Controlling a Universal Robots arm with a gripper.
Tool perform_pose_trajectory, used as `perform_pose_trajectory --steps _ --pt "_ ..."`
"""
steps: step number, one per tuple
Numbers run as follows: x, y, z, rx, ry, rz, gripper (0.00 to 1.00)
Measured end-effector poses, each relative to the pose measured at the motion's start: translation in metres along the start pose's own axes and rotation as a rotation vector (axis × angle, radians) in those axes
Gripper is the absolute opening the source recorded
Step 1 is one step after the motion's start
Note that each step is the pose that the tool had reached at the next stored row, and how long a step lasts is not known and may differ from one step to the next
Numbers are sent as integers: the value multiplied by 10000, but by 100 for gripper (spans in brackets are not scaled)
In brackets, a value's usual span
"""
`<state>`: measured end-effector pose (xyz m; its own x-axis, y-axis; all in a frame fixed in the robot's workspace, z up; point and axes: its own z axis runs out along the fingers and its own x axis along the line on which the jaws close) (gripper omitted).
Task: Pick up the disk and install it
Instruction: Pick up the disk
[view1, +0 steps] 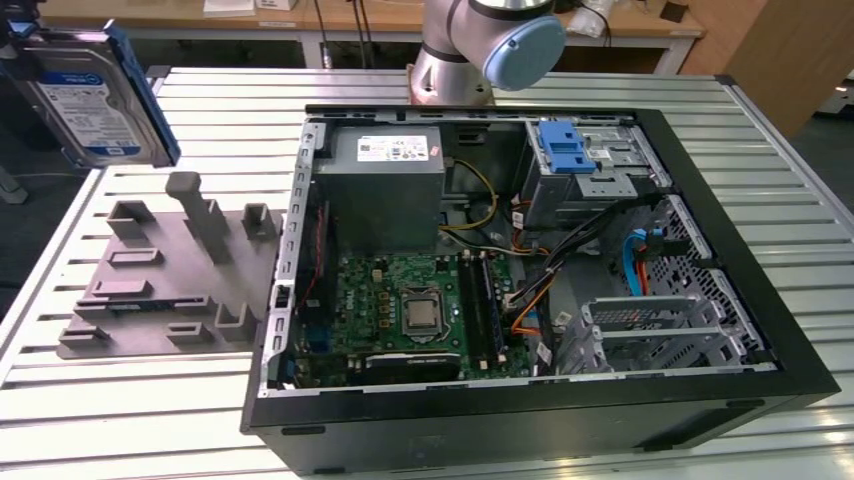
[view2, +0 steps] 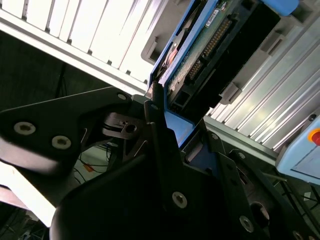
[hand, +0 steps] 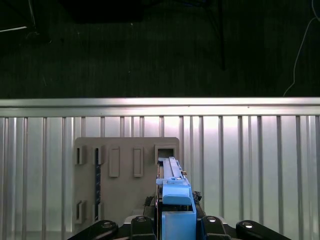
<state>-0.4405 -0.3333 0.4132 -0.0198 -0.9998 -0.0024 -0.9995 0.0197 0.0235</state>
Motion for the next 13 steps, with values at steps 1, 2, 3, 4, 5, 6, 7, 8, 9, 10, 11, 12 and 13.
perform_pose_trajectory --steps 1,2,3,4,5,6,7,8,9,10,11,12,13 --pt "0 0 -6 -1 1 0 36" --pt "0 0 -11 -1 0 0 36" --pt "0 0 -15 0 0 -1 36" --pt "0 0 -20 0 0 -2 36" --pt "0 1 -26 0 0 -1 36" --pt "0 1 -33 -1 0 0 36" --pt "0 1 -40 0 0 0 36" --pt "0 1 -49 -1 0 0 36" --pt "0 1 -57 0 0 0 36" --pt "0 1 -65 -1 1 -1 36" --pt "0 2 -73 0 0 0 36" --pt "0 2 -81 0 0 -1 36" --pt "0 2 -90 0 0 0 36"
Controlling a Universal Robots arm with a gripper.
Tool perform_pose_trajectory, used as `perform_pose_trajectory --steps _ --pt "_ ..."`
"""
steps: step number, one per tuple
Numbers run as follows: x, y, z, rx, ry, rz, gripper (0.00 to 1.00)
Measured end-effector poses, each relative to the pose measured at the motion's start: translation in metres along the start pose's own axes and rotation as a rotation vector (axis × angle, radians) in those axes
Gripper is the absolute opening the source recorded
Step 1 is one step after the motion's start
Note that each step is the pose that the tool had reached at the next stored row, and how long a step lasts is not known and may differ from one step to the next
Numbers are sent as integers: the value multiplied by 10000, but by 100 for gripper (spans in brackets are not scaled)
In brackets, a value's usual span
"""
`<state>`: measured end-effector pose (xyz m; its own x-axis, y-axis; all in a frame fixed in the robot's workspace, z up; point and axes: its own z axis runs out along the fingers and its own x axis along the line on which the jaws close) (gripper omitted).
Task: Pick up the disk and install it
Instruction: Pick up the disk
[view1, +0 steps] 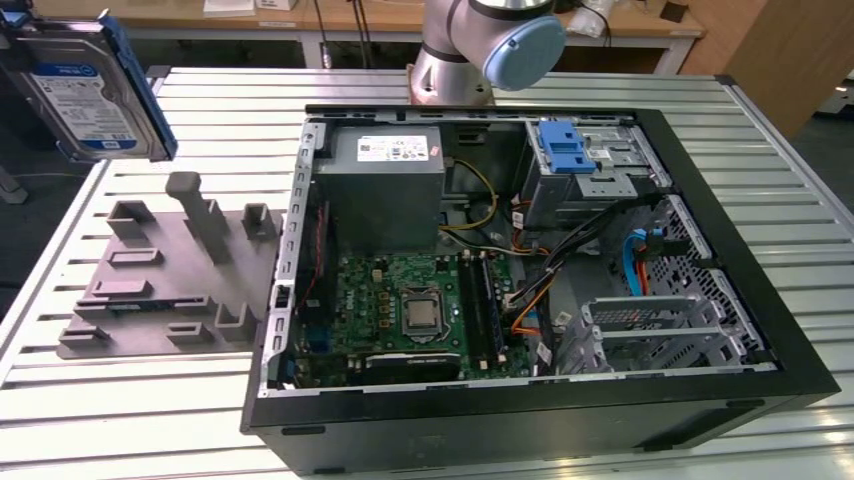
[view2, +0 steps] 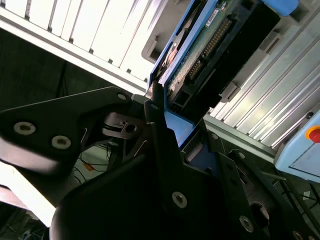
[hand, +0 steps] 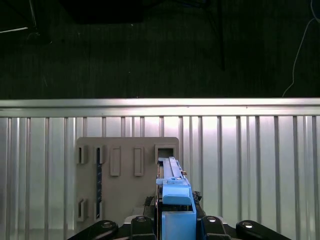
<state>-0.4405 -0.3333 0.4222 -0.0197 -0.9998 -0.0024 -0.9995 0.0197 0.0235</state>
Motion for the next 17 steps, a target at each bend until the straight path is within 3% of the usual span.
perform_pose_trajectory --steps 17 --pt "0 3 -119 -1 0 0 36"
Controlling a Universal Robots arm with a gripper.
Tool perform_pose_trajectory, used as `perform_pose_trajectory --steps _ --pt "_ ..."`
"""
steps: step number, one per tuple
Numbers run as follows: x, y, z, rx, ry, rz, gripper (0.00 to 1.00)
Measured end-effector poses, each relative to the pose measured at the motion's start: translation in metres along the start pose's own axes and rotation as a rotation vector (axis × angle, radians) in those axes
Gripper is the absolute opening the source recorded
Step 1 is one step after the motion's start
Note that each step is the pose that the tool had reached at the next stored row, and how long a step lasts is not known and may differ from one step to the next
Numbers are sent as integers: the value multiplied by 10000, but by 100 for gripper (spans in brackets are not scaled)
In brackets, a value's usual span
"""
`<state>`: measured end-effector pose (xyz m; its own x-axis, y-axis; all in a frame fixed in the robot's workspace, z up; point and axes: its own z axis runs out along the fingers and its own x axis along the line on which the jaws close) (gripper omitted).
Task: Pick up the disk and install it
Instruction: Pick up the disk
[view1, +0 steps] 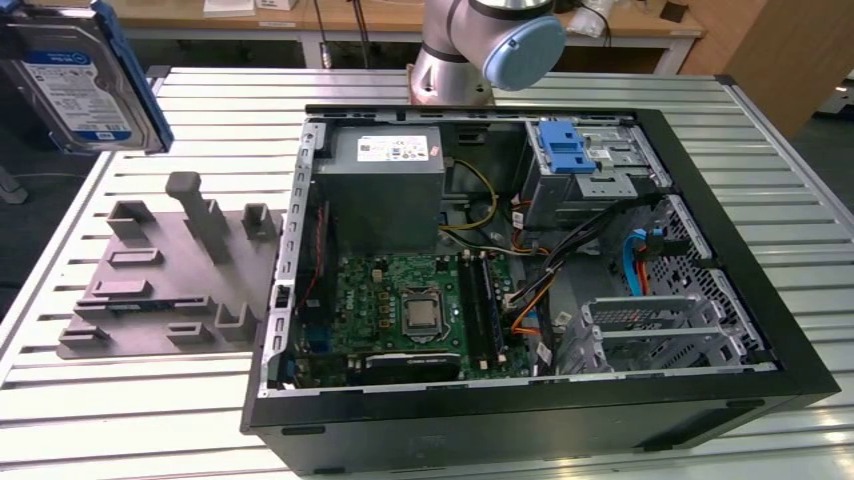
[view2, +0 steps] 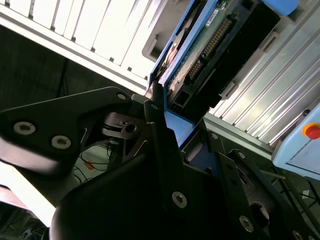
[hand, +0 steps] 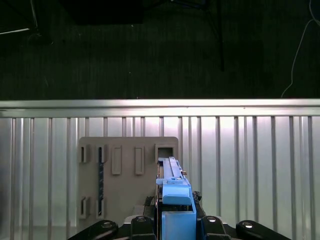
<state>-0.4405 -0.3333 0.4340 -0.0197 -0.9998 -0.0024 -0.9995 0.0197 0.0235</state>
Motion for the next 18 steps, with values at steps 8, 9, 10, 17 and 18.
perform_pose_trajectory --steps 8,9,10,17,18 --pt "0 2 -69 0 -1 0 36" --pt "0 2 -73 1 -1 0 36" --pt "0 2 -78 1 0 0 36" --pt "0 3 -112 1 0 0 36" --pt "0 3 -117 0 0 0 36"
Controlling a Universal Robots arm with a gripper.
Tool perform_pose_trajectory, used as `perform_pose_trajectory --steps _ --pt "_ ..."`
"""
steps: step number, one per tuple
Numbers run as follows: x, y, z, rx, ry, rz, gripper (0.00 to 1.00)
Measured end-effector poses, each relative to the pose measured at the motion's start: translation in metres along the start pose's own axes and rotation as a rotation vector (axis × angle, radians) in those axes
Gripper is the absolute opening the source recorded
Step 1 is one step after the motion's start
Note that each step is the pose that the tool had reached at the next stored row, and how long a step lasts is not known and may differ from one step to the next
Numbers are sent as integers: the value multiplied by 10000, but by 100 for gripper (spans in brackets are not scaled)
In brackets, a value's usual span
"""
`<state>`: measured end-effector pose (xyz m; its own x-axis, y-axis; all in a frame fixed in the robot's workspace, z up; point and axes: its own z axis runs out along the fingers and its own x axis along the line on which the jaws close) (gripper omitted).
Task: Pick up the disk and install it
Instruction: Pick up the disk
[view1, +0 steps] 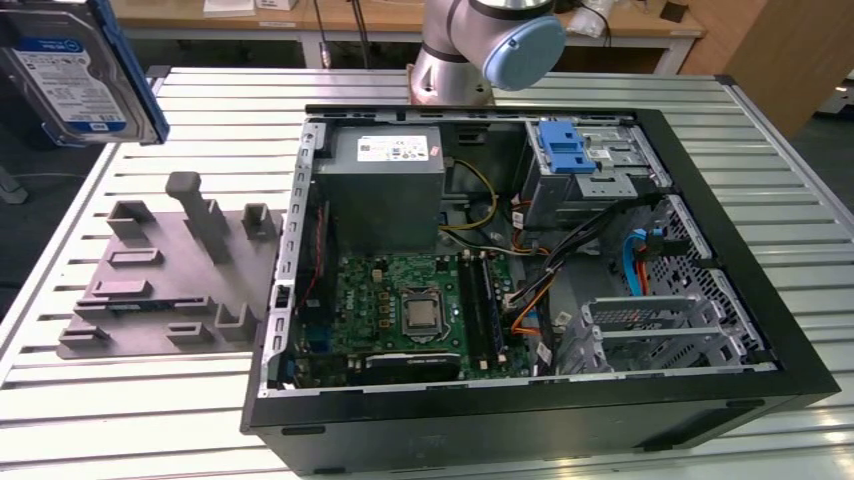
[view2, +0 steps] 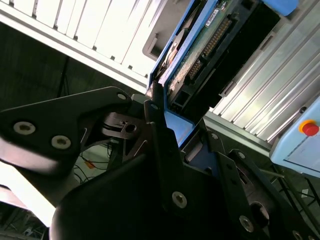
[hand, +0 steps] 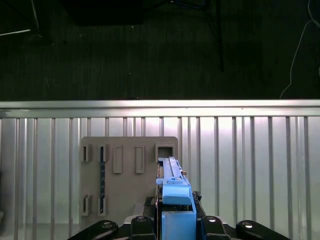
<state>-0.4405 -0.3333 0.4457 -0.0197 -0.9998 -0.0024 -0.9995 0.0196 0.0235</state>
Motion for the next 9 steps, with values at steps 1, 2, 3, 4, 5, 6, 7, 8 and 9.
perform_pose_trajectory --steps 1,2,3,4,5,6,7,8,9 --pt "0 0 -5 0 0 0 36" --pt "0 0 -10 0 0 0 36" --pt "0 0 -16 0 0 0 36" --pt "0 1 -21 0 0 0 36" --pt "0 1 -26 0 0 0 36" --pt "0 1 -31 0 0 0 36" --pt "0 1 -36 0 0 0 36" --pt "0 1 -40 0 0 0 36" --pt "0 1 -45 0 0 0 36"
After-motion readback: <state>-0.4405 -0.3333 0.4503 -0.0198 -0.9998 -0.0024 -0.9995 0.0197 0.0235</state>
